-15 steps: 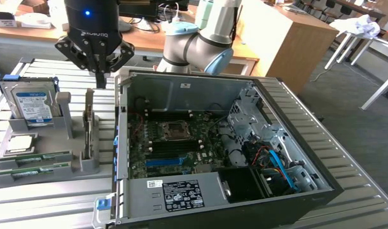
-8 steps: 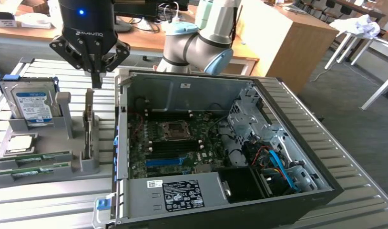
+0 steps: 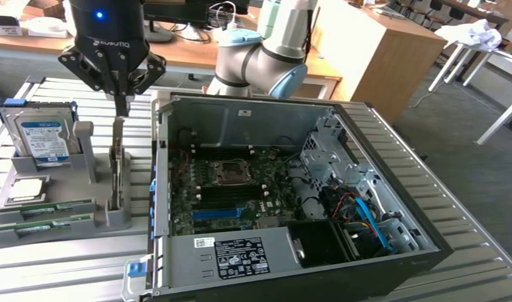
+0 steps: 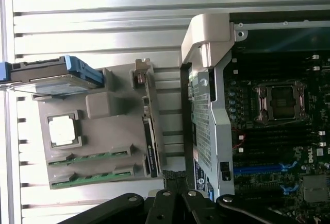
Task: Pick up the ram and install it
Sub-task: 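Reach for the ram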
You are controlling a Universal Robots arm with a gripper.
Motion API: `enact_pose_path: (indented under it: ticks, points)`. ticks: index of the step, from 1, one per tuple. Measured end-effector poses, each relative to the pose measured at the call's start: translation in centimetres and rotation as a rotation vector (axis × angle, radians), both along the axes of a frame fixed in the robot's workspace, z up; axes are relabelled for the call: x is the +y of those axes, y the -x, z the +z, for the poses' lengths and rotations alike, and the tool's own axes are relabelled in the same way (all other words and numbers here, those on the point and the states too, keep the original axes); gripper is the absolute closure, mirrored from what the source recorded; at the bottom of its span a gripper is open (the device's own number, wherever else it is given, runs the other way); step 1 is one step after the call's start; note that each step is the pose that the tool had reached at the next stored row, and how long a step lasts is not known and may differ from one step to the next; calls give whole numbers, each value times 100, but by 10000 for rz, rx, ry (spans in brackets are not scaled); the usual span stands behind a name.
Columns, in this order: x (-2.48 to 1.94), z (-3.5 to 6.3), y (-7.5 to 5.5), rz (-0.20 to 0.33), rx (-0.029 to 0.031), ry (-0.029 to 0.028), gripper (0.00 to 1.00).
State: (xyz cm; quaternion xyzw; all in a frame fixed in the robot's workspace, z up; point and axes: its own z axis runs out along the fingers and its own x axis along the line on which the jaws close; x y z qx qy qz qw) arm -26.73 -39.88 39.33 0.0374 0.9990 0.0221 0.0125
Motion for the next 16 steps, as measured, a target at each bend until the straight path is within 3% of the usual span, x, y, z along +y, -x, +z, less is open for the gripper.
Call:
enact_pose_path:
  ticks: [16]
  points:
    - [0,0,157,-1,1,0,90]
